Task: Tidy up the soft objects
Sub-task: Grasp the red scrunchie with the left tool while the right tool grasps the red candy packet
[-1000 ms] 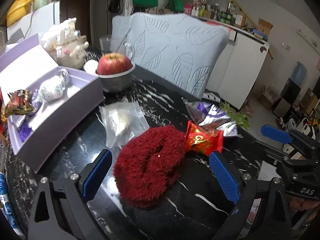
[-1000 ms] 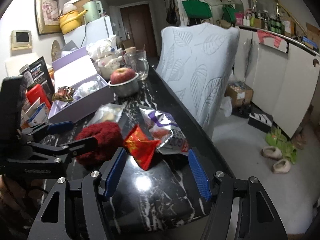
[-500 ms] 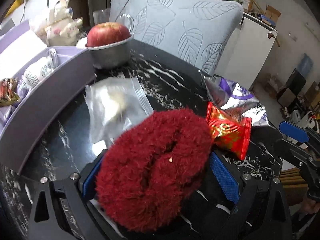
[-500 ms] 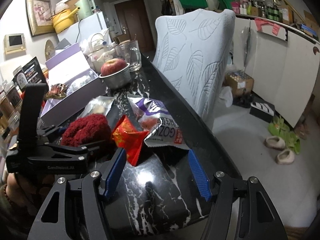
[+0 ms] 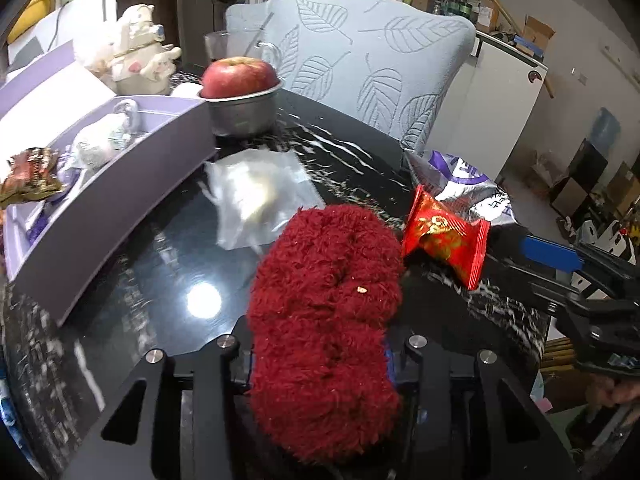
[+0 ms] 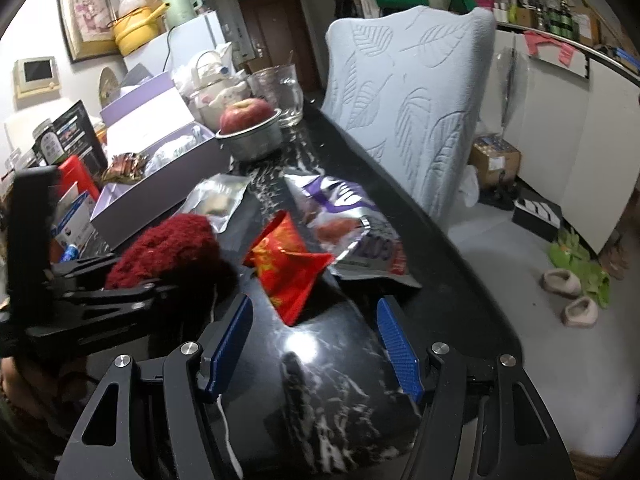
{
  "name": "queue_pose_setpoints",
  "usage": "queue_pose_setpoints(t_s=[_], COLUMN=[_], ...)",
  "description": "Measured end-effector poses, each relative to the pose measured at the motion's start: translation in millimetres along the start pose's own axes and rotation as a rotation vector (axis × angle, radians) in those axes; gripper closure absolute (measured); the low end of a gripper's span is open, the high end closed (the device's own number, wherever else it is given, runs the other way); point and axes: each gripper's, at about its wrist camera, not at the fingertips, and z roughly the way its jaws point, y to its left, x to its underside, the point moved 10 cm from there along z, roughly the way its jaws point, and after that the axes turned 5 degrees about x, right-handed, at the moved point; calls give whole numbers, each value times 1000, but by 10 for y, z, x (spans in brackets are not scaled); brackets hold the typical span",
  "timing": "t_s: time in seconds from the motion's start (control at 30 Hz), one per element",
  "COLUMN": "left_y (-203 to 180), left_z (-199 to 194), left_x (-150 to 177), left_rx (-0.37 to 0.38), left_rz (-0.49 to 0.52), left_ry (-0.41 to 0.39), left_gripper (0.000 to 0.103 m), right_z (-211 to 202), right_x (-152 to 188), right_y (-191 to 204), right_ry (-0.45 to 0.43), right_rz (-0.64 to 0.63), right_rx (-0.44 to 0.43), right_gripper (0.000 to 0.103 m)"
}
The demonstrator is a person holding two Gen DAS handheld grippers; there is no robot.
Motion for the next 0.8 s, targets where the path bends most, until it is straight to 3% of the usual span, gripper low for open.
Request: queue_pose_setpoints(t_s=[0.13,0.27,0.8], left_y=[104,226,600], left_z=[-145,-257,-420], left_x=[88,138,291], left_rx=[-7,-9,-24], left_rz=[-11,-31,-106], left_ry=[-8,-14,-35], left_gripper=[60,60,60], right_z=[121,218,565], right_x=[-11,-66,-264], right_y=[109,181,292], right_ry=[12,-3,18], right_rz=[5,25,91], right_rx=[-7,17,136], right_gripper=[34,21,21])
